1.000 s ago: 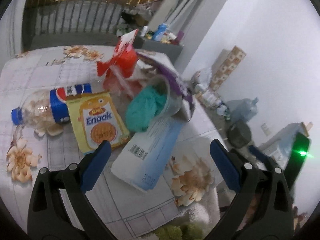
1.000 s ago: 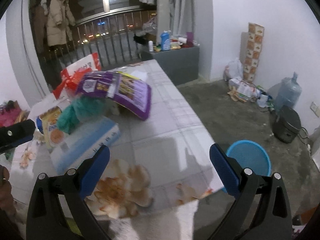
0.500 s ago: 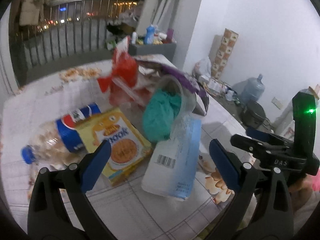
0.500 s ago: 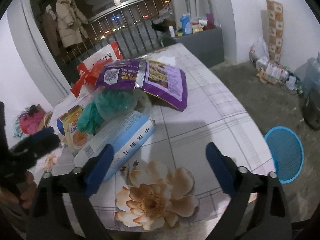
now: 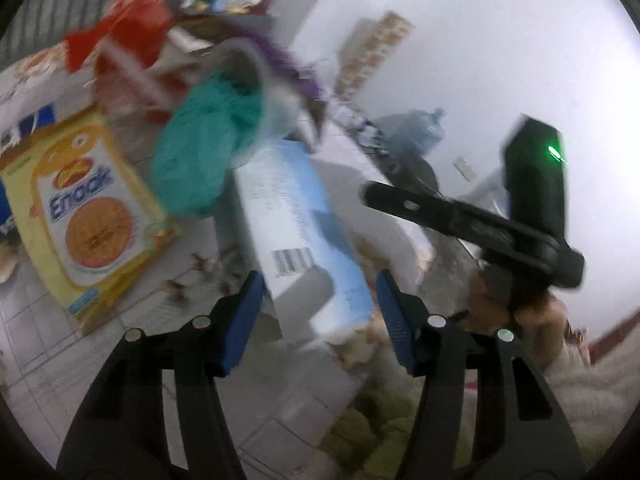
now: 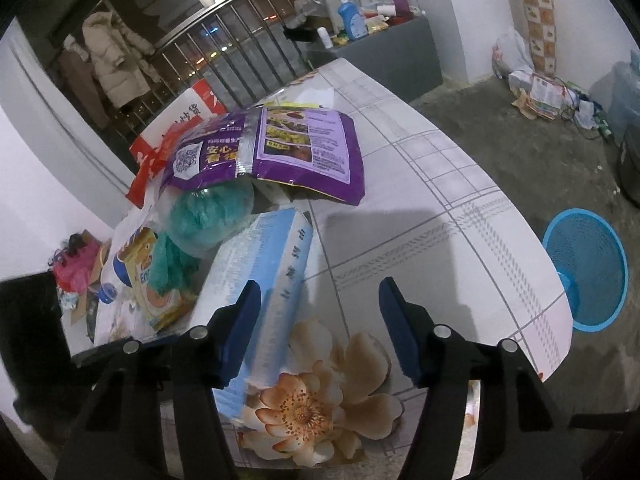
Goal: Collect trash
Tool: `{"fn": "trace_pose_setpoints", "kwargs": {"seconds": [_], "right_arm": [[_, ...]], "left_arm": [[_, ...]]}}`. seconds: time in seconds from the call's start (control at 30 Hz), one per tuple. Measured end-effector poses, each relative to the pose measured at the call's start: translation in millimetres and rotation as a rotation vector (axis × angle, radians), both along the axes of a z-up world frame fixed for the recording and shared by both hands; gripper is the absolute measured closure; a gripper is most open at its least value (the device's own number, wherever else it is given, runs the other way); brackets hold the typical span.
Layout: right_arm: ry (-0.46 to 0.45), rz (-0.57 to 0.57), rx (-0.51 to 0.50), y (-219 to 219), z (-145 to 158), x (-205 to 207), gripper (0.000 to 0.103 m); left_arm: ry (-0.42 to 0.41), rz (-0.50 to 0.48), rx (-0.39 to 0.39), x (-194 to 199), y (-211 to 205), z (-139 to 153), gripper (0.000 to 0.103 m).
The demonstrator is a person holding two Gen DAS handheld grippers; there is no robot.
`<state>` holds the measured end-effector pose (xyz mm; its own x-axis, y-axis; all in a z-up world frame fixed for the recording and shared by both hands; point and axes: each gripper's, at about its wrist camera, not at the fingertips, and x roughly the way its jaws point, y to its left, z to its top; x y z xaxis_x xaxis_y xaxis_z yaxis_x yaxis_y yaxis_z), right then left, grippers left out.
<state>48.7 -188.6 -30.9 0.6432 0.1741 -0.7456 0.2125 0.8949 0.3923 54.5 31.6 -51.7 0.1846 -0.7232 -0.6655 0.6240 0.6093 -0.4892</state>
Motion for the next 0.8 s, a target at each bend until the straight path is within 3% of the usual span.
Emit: {"fn": "trace_pose_setpoints", "kwargs": {"seconds": [0.13, 0.2, 0.27, 0.5, 0.67, 0.8], "right_arm": [[0.010, 0.024, -0.001, 13, 3, 6, 0.040], [0.024, 0.052, -0.017, 26, 3, 13, 0.028], [0.034, 0.076, -0.039, 38, 3, 18, 0.024], [0.123, 0.123, -0.151, 79, -7, 42, 0.017], [0.179, 0.130, -0.213, 96, -13, 55, 0.017], [0.211, 0.120, -0.231, 99, -18, 59, 0.017]], "left_arm": [[-0.018, 0.088, 0.008, 5, 23, 5, 0.048], [-0.020, 0.161, 0.017, 10, 44, 8, 0.048], [-0.030, 0.218, 0.033, 13, 64, 10, 0.048], [-0.124, 0.383, 0.176, 17, 111, 19, 0.048], [-0.103, 0.442, 0.175, 23, 135, 14, 0.048], [-0.054, 0.438, 0.124, 40, 134, 5, 0.048]]}}
